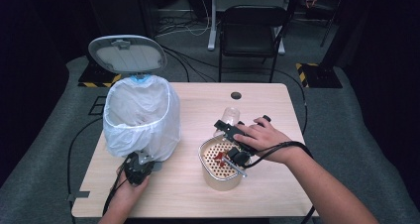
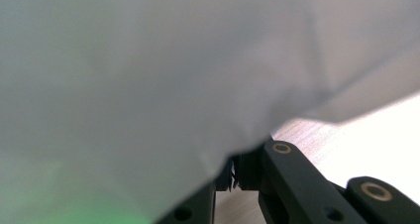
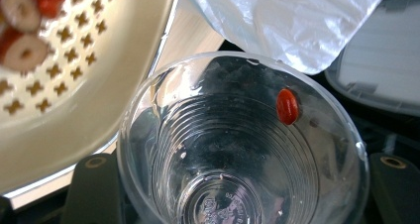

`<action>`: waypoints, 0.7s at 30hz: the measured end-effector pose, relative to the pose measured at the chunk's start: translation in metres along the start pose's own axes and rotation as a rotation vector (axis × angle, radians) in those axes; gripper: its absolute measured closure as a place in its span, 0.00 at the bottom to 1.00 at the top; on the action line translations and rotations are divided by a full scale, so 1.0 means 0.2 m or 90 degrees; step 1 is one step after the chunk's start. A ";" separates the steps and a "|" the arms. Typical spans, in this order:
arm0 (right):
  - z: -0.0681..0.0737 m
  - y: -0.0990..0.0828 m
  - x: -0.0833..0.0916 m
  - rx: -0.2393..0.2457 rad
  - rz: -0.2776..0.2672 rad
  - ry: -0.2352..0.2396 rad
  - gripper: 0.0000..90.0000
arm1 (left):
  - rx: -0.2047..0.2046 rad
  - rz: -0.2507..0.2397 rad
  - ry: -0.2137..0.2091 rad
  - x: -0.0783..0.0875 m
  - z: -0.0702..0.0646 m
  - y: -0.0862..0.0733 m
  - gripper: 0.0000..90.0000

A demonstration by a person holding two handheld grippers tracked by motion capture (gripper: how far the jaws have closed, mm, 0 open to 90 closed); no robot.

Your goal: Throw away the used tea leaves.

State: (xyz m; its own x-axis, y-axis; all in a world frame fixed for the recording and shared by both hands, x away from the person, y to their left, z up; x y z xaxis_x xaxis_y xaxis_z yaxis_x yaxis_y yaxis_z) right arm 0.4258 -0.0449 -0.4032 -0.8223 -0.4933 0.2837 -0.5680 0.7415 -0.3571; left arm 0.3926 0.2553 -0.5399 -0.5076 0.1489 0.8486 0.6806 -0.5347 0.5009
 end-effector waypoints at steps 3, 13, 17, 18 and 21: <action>-0.03 -0.02 0.00 -0.043 -0.015 0.020 0.36 | -0.002 0.003 -0.002 0.00 0.00 0.00 0.97; -0.13 -0.10 -0.02 -0.274 -0.072 0.105 0.36 | -0.002 0.004 -0.004 0.00 0.00 0.00 0.97; -0.19 -0.15 -0.02 -0.371 -0.099 0.126 0.36 | 0.002 -0.001 -0.001 0.00 0.00 0.00 0.97; -0.20 -0.17 -0.02 -0.398 -0.104 0.130 0.36 | 0.003 -0.002 -0.001 0.00 0.00 0.00 0.97; -0.24 -0.20 -0.03 -0.468 -0.123 0.143 0.37 | 0.001 -0.002 -0.001 0.00 0.00 0.00 0.97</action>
State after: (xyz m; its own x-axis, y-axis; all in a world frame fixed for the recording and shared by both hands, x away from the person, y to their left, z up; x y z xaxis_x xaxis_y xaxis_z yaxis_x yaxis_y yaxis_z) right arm 0.4549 -0.0505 -0.3474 -0.6408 -0.5981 0.4814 -0.4672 0.8013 0.3737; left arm 0.3927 0.2552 -0.5400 -0.5089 0.1513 0.8474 0.6803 -0.5324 0.5037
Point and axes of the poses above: each handheld gripper's, and its own axes: x roughly backward along the jaws, y roughly out of its top, z roughly to its left, the point moved 5 cm from there along -x, roughly forward along the jaws, and after that the axes turned 9 degrees about z, right-handed, at the moved point
